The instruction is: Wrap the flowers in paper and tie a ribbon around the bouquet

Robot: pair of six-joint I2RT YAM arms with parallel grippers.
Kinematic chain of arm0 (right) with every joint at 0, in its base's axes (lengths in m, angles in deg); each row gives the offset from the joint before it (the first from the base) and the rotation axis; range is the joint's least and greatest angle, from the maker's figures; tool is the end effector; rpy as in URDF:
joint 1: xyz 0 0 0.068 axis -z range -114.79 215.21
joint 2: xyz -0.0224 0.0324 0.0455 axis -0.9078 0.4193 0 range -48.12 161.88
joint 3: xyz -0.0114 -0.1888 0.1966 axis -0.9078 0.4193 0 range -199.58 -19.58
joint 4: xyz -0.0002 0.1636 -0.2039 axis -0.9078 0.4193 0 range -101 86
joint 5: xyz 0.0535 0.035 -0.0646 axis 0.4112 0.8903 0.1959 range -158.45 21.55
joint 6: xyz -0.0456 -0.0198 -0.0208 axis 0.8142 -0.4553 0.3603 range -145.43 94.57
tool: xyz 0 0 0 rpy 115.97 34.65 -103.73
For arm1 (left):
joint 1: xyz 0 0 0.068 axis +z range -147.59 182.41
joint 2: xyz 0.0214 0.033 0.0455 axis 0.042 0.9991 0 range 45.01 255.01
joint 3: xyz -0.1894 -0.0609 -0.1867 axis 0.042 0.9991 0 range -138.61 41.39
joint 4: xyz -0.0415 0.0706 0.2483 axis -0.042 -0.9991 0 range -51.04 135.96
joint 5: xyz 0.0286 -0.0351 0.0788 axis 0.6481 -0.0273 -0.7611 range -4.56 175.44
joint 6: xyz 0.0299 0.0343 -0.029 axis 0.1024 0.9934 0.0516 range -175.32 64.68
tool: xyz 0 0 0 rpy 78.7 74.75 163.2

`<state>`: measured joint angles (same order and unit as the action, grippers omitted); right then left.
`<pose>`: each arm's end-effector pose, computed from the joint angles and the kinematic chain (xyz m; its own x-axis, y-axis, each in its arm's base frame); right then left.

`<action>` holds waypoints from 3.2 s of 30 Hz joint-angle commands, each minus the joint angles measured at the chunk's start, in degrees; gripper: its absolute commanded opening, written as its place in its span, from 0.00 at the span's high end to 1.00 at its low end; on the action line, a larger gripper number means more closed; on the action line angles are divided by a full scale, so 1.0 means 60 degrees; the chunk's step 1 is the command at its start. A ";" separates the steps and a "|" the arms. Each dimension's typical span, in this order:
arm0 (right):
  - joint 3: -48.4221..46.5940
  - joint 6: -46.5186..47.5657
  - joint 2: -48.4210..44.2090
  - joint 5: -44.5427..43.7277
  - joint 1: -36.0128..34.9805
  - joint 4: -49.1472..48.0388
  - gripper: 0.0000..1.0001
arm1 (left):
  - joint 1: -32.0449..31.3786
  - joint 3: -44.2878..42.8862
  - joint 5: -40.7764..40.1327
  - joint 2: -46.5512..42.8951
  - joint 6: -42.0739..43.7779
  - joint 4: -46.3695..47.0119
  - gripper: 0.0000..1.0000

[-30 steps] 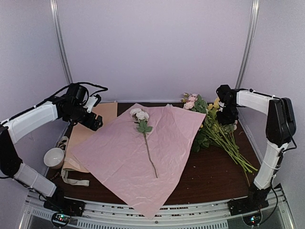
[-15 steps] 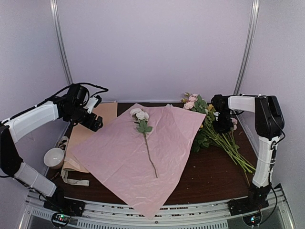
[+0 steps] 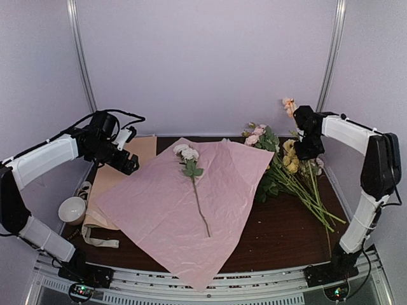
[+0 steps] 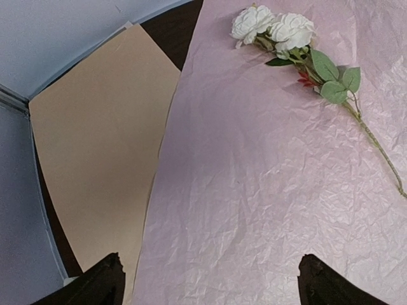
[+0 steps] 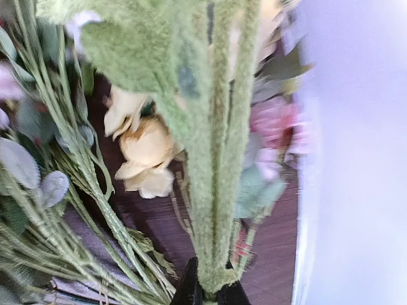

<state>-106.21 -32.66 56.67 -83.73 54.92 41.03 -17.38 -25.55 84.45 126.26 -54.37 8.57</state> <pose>0.3713 0.0578 0.2475 -0.9290 -0.0453 -0.3673 0.0327 0.9786 -0.2034 0.2825 -0.1010 0.2859 -0.7329 0.2812 -0.6195 0.3406 0.9399 0.0237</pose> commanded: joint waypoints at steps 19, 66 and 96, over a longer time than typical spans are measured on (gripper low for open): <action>0.1120 -0.0842 -0.5832 1.0314 -0.2594 -0.6523 1.00 | -0.1014 0.0329 0.5491 -0.2362 0.0571 0.2204 0.17; 0.0872 -0.1324 -0.2298 0.3025 -0.1174 -0.1249 0.51 | -0.3091 0.1745 0.3160 0.2536 -0.7622 0.7085 1.00; 0.0372 0.0151 0.1438 0.0974 0.0452 -0.0045 0.81 | -0.3147 0.0958 0.0703 0.1497 -0.5217 0.2880 0.18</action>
<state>-103.74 -32.72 65.35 -76.19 57.37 39.11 -36.00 -20.10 90.81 137.34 -88.11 27.28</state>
